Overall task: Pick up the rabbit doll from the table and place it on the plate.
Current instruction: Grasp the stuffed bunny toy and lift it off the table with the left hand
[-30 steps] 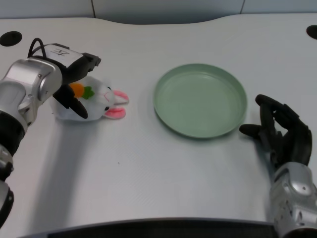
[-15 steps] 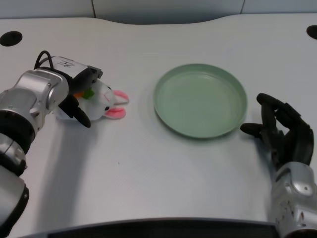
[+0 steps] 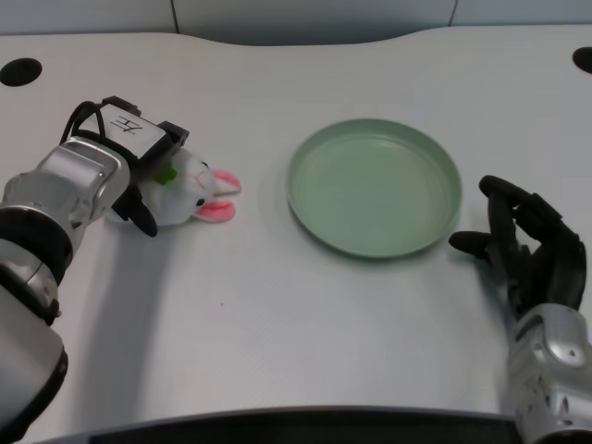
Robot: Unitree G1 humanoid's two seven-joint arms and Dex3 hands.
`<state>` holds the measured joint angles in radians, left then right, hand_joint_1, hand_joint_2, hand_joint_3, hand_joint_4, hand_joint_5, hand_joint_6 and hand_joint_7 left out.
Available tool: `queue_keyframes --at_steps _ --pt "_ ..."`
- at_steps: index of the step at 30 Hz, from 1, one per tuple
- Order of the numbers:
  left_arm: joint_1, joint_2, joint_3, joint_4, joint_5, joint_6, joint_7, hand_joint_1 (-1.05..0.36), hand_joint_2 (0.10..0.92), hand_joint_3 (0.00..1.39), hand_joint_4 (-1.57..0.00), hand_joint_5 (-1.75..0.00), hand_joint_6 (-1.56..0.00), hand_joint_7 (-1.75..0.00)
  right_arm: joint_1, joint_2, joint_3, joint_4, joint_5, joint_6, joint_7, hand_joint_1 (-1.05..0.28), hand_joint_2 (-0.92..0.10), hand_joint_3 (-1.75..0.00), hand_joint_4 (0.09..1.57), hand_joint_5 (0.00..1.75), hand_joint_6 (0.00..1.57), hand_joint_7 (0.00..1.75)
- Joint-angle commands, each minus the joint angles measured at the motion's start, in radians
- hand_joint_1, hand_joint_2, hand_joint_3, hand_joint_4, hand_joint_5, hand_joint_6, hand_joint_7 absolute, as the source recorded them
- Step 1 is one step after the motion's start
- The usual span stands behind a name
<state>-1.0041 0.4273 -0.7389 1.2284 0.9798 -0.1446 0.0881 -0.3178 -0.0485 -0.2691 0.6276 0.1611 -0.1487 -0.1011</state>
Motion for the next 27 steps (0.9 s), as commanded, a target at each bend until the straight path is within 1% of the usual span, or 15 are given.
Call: queue_keyframes --at_steps 1,3,4,6,9,12,14,15,18,19,22,24,27 --pt "-0.01 -0.002 -0.012 0.022 0.006 -0.025 0.064 -0.86 0.852 0.0 -0.19 -0.08 -0.18 -0.04 0.019 0.001 0.002 -0.015 -0.001 0.01 -0.003 -0.32 -0.92 -0.29 0.76 1.16 0.78 0.44" --pt "-0.012 -0.005 -0.016 0.03 0.007 -0.026 0.074 -0.84 0.855 0.0 -0.2 -0.09 -0.19 -0.04 0.021 0.001 0.002 -0.019 0.001 0.008 0.0 -0.32 -0.92 -0.29 0.76 1.17 0.78 0.44" --pt "-0.013 -0.005 -0.018 0.033 0.007 -0.028 0.084 -0.84 0.856 0.0 -0.21 -0.09 -0.2 -0.04 0.022 0.001 0.001 -0.018 0.003 0.004 0.005 -0.32 -0.92 -0.28 0.76 1.17 0.78 0.44" --pt "-0.013 -0.008 -0.018 0.039 0.005 -0.03 0.099 -0.82 0.851 0.0 -0.22 -0.09 -0.21 -0.04 0.024 0.001 -0.001 -0.017 0.008 0.001 0.012 -0.32 -0.92 -0.28 0.77 1.17 0.78 0.44" --pt "-0.012 -0.012 -0.013 0.044 -0.002 -0.029 0.119 -0.79 0.835 0.0 -0.25 -0.11 -0.25 -0.04 0.025 0.0 -0.002 -0.014 0.008 -0.003 0.013 -0.33 -0.92 -0.27 0.77 1.16 0.79 0.44" --pt "-0.015 -0.018 -0.007 0.048 -0.01 -0.026 0.114 -0.77 0.832 0.0 -0.27 -0.12 -0.26 -0.04 0.026 0.001 -0.003 -0.018 0.009 0.001 0.013 -0.32 -0.92 -0.26 0.77 1.15 0.8 0.45" --pt "-0.017 -0.021 -0.004 0.051 -0.018 -0.027 0.102 -0.76 0.833 0.0 -0.3 -0.13 -0.27 -0.03 0.025 0.002 -0.006 -0.013 0.014 -0.001 0.016 -0.32 -0.92 -0.26 0.77 1.14 0.8 0.45" --pt "-0.018 -0.022 -0.004 0.052 -0.019 -0.028 0.095 -0.76 0.834 0.0 -0.31 -0.14 -0.27 -0.03 0.024 0.001 -0.006 -0.013 0.012 0.002 0.015 -0.32 -0.92 -0.26 0.77 1.14 0.8 0.45" --pt "-0.02 -0.025 -0.004 0.053 -0.022 -0.027 0.082 -0.75 0.846 0.01 -0.33 -0.14 -0.28 -0.03 0.024 0.0 -0.005 -0.012 0.01 0.004 0.014 -0.33 -0.92 -0.26 0.78 1.13 0.79 0.44" --pt "-0.021 -0.028 0.0 0.055 -0.029 -0.026 0.065 -0.75 0.847 0.01 -0.33 -0.15 -0.29 -0.03 0.025 0.0 -0.005 -0.018 0.012 0.008 0.015 -0.33 -0.92 -0.26 0.78 1.13 0.79 0.44" --pt "-0.027 -0.035 0.004 0.058 -0.039 -0.014 0.021 -0.75 0.855 0.01 -0.34 -0.14 -0.28 -0.02 0.028 0.0 -0.006 -0.028 0.015 0.013 0.017 -0.32 -0.92 -0.27 0.77 1.12 0.78 0.44" --pt "-0.03 -0.037 0.006 0.059 -0.045 -0.01 -0.002 -0.75 0.858 0.01 -0.34 -0.14 -0.29 -0.02 0.029 0.002 -0.007 -0.032 0.016 0.017 0.013 -0.31 -0.92 -0.27 0.77 1.12 0.78 0.44" --pt "-0.029 -0.037 0.002 0.059 -0.047 -0.004 -0.009 -0.76 0.857 0.0 -0.34 -0.13 -0.3 -0.02 0.032 0.004 -0.01 -0.036 0.024 0.018 0.017 -0.31 -0.92 -0.27 0.78 1.12 0.78 0.44"
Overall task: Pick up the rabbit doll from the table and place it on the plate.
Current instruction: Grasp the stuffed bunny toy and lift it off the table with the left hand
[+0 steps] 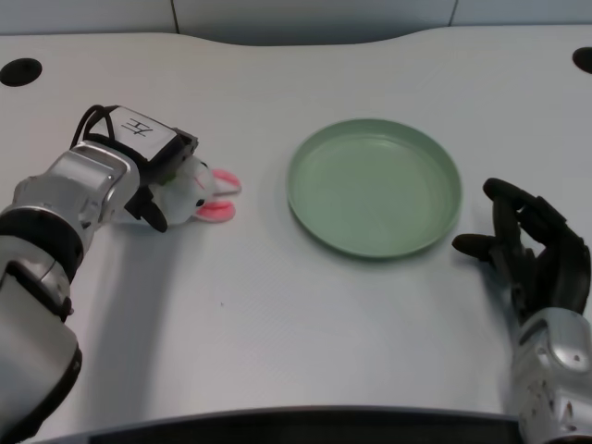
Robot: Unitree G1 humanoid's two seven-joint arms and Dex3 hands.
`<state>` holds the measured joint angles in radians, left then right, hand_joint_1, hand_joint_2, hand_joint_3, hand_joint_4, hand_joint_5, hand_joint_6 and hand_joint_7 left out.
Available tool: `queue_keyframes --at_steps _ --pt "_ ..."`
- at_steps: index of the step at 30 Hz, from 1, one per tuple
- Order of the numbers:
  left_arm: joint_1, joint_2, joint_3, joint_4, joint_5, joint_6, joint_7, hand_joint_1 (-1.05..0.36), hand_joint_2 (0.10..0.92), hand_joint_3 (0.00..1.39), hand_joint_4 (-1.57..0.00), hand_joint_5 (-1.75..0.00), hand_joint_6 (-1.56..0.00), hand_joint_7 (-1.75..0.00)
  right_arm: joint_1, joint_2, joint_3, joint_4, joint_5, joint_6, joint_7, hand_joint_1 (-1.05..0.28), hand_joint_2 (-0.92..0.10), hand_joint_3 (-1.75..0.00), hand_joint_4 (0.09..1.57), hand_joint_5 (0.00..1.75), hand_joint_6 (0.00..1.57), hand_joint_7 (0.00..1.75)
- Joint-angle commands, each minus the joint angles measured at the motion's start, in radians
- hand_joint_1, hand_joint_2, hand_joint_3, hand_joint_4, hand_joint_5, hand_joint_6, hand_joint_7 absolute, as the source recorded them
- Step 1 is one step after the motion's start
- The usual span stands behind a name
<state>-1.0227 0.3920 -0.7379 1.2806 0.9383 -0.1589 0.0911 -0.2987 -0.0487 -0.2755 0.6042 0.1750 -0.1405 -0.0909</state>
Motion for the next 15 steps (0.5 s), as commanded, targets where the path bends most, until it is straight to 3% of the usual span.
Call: queue_keyframes --at_steps 1,5,10,15 --pt "-0.01 -0.002 0.0 0.007 -0.006 0.013 -0.014 -0.76 0.855 0.0 -0.34 -0.12 -0.31 -0.02 0.014 0.004 -0.002 -0.015 0.011 0.011 0.006 -0.32 -0.92 -0.26 0.78 1.12 0.78 0.44" --pt "-0.006 -0.002 0.008 0.013 -0.021 0.021 -0.036 -0.74 0.841 0.0 -0.34 -0.11 -0.31 -0.01 0.021 0.003 0.003 -0.029 0.006 0.02 -0.004 -0.32 -0.92 -0.26 0.8 1.12 0.78 0.45" --pt "0.005 0.003 0.002 0.015 -0.021 0.028 0.0 -0.7 0.813 0.0 -0.4 -0.11 -0.38 -0.03 0.022 0.0 0.0 -0.028 0.012 0.022 0.004 -0.33 -0.92 -0.26 0.79 1.1 0.79 0.45" --pt "0.017 0.017 0.005 0.016 -0.027 0.004 0.041 -0.54 0.813 0.0 -0.61 -0.26 -0.63 -0.09 0.031 0.002 0.0 -0.044 0.014 0.027 0.004 -0.33 -0.92 -0.26 0.8 1.11 0.78 0.44"
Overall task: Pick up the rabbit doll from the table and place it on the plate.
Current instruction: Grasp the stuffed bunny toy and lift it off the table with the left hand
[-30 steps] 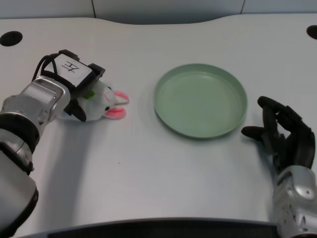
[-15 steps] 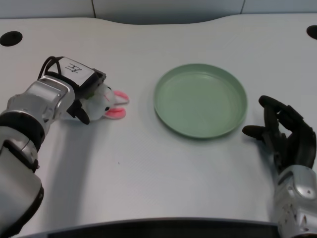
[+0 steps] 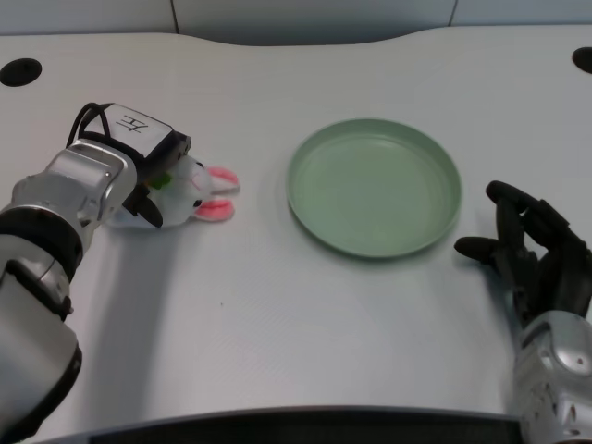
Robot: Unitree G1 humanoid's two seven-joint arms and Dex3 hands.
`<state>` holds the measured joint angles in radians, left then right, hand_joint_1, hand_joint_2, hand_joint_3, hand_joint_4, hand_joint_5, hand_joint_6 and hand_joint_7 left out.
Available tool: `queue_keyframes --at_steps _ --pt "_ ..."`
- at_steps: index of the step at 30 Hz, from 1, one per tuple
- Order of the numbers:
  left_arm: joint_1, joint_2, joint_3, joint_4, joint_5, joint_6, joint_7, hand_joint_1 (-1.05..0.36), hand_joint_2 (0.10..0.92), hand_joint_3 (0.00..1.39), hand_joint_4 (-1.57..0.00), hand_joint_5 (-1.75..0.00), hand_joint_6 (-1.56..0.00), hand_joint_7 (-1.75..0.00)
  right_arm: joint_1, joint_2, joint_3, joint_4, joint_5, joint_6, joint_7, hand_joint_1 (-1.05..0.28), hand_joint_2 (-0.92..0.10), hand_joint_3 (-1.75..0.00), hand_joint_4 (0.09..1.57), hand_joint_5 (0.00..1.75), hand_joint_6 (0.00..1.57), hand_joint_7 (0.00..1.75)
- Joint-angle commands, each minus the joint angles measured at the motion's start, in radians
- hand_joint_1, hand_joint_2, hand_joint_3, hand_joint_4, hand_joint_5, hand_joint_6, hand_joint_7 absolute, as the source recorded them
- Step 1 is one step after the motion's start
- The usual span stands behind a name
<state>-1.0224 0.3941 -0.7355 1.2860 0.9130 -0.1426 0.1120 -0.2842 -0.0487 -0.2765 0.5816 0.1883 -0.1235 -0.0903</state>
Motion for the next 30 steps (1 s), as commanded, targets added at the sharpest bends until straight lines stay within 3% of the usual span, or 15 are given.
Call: queue_keyframes --at_steps 1,3,6,9,11,14,16,18,23,24,26,27,28,30 --pt "0.024 0.02 0.004 0.011 -0.003 -0.021 0.05 -0.52 0.813 0.0 -0.59 -0.36 -0.67 -0.07 0.018 0.002 0.001 -0.025 0.003 0.011 0.005 -0.33 -0.92 -0.27 0.8 1.11 0.78 0.44" --pt "0.036 0.028 0.001 0.013 0.001 -0.036 0.107 -0.45 0.791 0.0 -0.58 -0.83 -0.85 -0.14 0.022 0.002 0.0 -0.033 0.008 0.016 0.008 -0.33 -0.92 -0.27 0.8 1.11 0.78 0.45" --pt "0.044 0.034 -0.015 0.019 0.019 -0.046 0.172 -0.39 0.798 0.0 -0.56 -1.16 -0.89 -0.33 0.025 0.001 0.001 -0.039 0.009 0.022 0.008 -0.33 -0.92 -0.27 0.78 1.11 0.78 0.45" --pt "0.049 0.034 -0.034 0.027 0.041 -0.033 0.238 -0.3 0.836 0.0 -0.59 -1.57 -0.7 -0.91 0.028 0.001 0.003 -0.052 0.006 0.033 0.003 -0.33 -0.92 -0.27 0.79 1.1 0.78 0.45" --pt "0.051 0.034 -0.041 0.029 0.051 -0.027 0.275 -0.31 0.822 0.0 -0.61 -1.69 -0.65 -1.01 0.027 0.003 0.0 -0.055 0.012 0.036 0.005 -0.32 -0.92 -0.27 0.79 1.1 0.78 0.45" --pt "0.052 0.037 -0.041 0.03 0.052 -0.038 0.309 -0.33 0.783 0.0 -0.72 -1.74 -0.73 -0.91 0.026 0.003 -0.001 -0.05 0.01 0.033 0.007 -0.32 -0.92 -0.27 0.79 1.1 0.78 0.46" --pt "0.049 0.042 -0.041 0.03 0.049 -0.056 0.305 -0.32 0.806 0.01 -0.83 -1.75 -0.87 -0.65 0.024 0.001 0.0 -0.043 0.008 0.029 0.009 -0.32 -0.92 -0.27 0.79 1.1 0.77 0.45" --pt "0.045 0.043 -0.036 0.032 0.041 -0.067 0.285 -0.27 0.831 0.01 -0.85 -1.75 -0.92 -0.56 0.021 -0.001 0.001 -0.037 0.004 0.028 0.006 -0.32 -0.92 -0.28 0.78 1.1 0.78 0.46" --pt "0.051 0.049 0.012 0.025 -0.006 -0.107 0.315 -0.2 0.834 0.01 -0.82 -1.75 -0.95 -0.53 0.013 0.0 -0.003 -0.018 0.008 0.018 0.01 -0.32 -0.92 -0.27 0.78 1.11 0.77 0.46" --pt "0.05 0.05 0.029 0.023 -0.022 -0.114 0.31 -0.19 0.853 0.01 -0.83 -1.75 -0.9 -0.72 0.01 0.001 -0.003 -0.014 0.006 0.018 0.006 -0.33 -0.92 -0.27 0.79 1.11 0.77 0.46" --pt "0.046 0.052 0.058 0.019 -0.052 -0.123 0.293 -0.18 0.895 0.01 -0.83 -1.75 -0.69 -1.28 0.005 0.0 -0.001 -0.006 0.002 0.018 0.0 -0.33 -0.92 -0.25 0.8 1.11 0.78 0.46" --pt "0.049 0.052 0.089 0.014 -0.084 -0.134 0.289 -0.18 0.904 0.01 -0.84 -1.75 -0.64 -1.42 0.003 0.0 0.0 -0.003 -0.001 0.017 -0.002 -0.33 -0.92 -0.25 0.8 1.1 0.78 0.46" --pt "0.051 0.051 0.116 0.008 -0.111 -0.141 0.286 -0.16 0.913 0.01 -0.82 -1.75 -0.61 -1.51 0.001 0.0 0.001 -0.001 -0.003 0.016 -0.004 -0.33 -0.92 -0.25 0.8 1.1 0.78 0.46" --pt "0.055 0.051 0.172 -0.006 -0.168 -0.158 0.27 -0.15 0.917 0.01 -0.81 -1.75 -0.61 -1.48 -0.003 -0.001 0.003 0.007 -0.006 0.008 -0.004 -0.33 -0.92 -0.26 0.8 1.11 0.78 0.46"
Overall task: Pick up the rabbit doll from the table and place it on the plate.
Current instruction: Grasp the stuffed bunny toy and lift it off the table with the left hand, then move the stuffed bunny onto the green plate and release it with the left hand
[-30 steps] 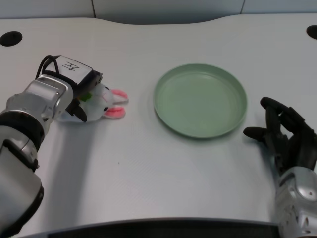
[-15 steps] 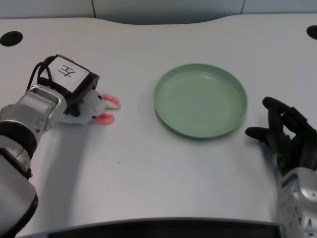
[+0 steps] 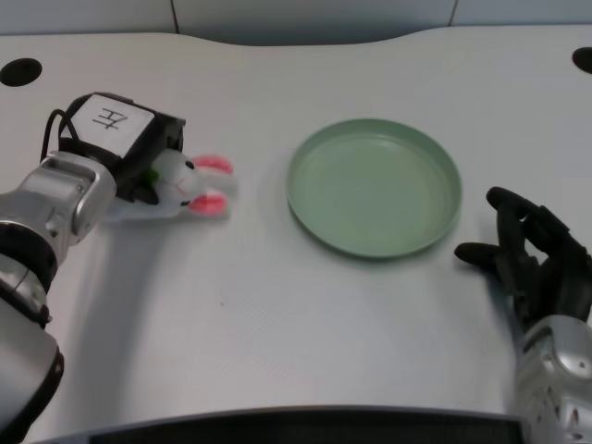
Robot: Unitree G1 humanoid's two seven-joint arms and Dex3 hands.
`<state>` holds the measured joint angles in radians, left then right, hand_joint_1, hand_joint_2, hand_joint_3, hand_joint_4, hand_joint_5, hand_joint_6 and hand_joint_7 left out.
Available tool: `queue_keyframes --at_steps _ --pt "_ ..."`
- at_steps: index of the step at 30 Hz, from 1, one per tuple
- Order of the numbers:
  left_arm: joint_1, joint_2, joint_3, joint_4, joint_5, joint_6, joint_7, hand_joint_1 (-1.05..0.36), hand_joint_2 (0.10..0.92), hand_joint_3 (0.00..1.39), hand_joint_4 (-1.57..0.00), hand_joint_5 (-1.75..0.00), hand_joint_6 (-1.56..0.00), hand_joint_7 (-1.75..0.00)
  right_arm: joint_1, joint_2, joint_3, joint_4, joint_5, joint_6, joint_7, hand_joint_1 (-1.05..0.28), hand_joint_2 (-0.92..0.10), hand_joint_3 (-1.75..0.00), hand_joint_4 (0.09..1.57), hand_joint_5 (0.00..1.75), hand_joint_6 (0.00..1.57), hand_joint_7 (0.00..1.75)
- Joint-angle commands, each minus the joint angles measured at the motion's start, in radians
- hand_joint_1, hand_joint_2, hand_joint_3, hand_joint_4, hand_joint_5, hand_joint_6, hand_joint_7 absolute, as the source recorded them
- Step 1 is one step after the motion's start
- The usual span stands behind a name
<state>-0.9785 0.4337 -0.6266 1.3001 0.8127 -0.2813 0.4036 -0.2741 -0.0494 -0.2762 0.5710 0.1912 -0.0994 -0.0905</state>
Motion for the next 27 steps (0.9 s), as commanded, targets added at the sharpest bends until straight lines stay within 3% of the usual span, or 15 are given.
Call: queue_keyframes --at_steps 1,5,10,14,18,21,25,27 --pt "0.012 0.012 0.095 -0.028 -0.102 -0.031 -0.042 -0.11 0.919 0.04 -0.79 -1.75 -0.57 -1.64 -0.015 0.0 0.003 0.024 -0.01 -0.023 -0.002 -0.33 -0.92 -0.26 0.8 1.11 0.78 0.46" --pt "0.012 0.018 0.191 -0.059 -0.212 -0.07 -0.158 -0.07 0.921 0.11 -0.74 -1.75 -0.52 -1.74 -0.025 0.0 0.001 0.041 -0.011 -0.027 -0.002 -0.33 -0.92 -0.25 0.8 1.11 0.79 0.46" --pt "-0.002 0.044 0.25 -0.151 -0.262 -0.086 -0.25 -0.08 0.867 0.09 -0.75 -1.75 -0.53 -1.75 -0.026 -0.003 0.005 0.036 -0.015 -0.028 0.0 -0.32 -0.92 -0.28 0.77 1.11 0.77 0.44" --pt "-0.023 0.051 0.272 -0.25 -0.271 -0.068 -0.299 -0.08 0.886 0.1 -0.74 -1.75 -0.53 -1.75 -0.036 -0.008 0.004 0.05 -0.015 -0.027 0.0 -0.32 -0.92 -0.28 0.78 1.14 0.78 0.44" --pt "-0.059 0.024 0.27 -0.32 -0.259 -0.036 -0.341 -0.08 0.896 0.09 -0.75 -1.75 -0.55 -1.75 -0.048 -0.012 0.003 0.072 -0.016 -0.039 0.002 -0.31 -0.92 -0.28 0.77 1.14 0.77 0.44" --pt "-0.082 -0.007 0.26 -0.315 -0.256 -0.06 -0.354 -0.14 0.891 0.07 -0.77 -1.75 -0.56 -1.75 -0.056 -0.014 -0.001 0.094 -0.009 -0.05 0.012 -0.32 -0.92 -0.28 0.76 1.14 0.78 0.44" --pt "-0.107 -0.05 0.23 -0.311 -0.219 -0.043 -0.351 -0.1 0.872 0.05 -0.78 -1.75 -0.57 -1.75 -0.059 -0.01 0.003 0.106 -0.016 -0.065 0.007 -0.31 -0.92 -0.27 0.75 1.12 0.78 0.44" --pt "-0.122 -0.087 0.218 -0.303 -0.215 -0.023 -0.377 -0.1 0.868 0.04 -0.71 -1.75 -0.58 -1.62 -0.058 -0.009 0.005 0.108 -0.016 -0.072 0.013 -0.31 -0.92 -0.27 0.75 1.12 0.78 0.44"
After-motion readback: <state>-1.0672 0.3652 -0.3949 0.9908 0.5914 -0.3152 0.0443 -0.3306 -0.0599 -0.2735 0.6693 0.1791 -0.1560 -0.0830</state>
